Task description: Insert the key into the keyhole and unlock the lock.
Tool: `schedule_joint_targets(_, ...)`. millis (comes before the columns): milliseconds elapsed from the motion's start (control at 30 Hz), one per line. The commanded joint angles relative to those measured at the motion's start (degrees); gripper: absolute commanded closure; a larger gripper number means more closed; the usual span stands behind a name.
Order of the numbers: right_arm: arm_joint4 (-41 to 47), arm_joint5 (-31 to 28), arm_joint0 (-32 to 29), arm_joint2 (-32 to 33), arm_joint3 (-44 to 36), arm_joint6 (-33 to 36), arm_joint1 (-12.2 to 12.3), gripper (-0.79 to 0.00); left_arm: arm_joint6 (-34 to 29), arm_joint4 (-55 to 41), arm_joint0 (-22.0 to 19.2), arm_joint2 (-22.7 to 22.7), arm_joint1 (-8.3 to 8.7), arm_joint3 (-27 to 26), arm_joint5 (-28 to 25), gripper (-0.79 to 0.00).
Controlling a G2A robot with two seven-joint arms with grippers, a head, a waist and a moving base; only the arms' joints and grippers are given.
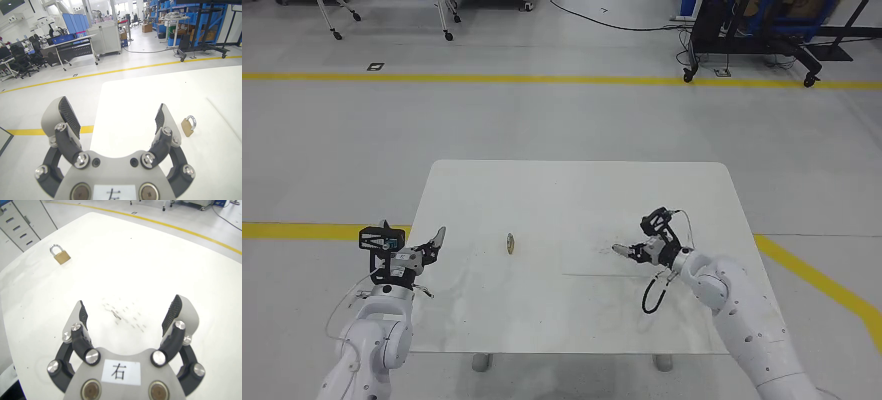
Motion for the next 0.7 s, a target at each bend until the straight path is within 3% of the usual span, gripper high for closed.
schedule_joint_targets(0, -0.35, -2.00, 1.42, -0.40, 2.55, 0.18, 0.05, -0.785, 0.00, 0.00, 0.00, 0.00, 0.00, 0.00, 0.00, -0.785)
schedule_joint_targets(133, -0.92, -7.92, 4.35, -1.49, 7.20, -1.82, 0.12, -0.785, 0.00, 0.00, 0.00, 0.00, 0.00, 0.00, 0.00, -0.785)
schedule_joint_targets(233, -4.18, -13.11, 6.38, -2.15, 9.98, -4.36, 0.45, -0.616, 0.00, 0.00, 0.00, 0.00, 0.00, 0.00, 0.00, -0.785)
schedule_joint_targets(367, -10.53, -15.82, 8.74, -4.09, 13.13, -8.86, 0.58, -0.480, 0.00, 0.00, 0.00, 0.00, 0.00, 0.00, 0.00, -0.785)
schedule_joint_targets(567, -17.86, -16.31, 12.12, -7.51, 18.28, -15.67, 0.36, -0.351, 0.00, 0.00, 0.00, 0.00, 0.00, 0.00, 0.00, -0.785)
schedule_joint_targets(667, -19.43, -16.82, 13.41, -8.70, 20.62, -19.11, 0.23, -0.139, 0.00, 0.00, 0.00, 0.00, 0.00, 0.00, 0.00, -0.785)
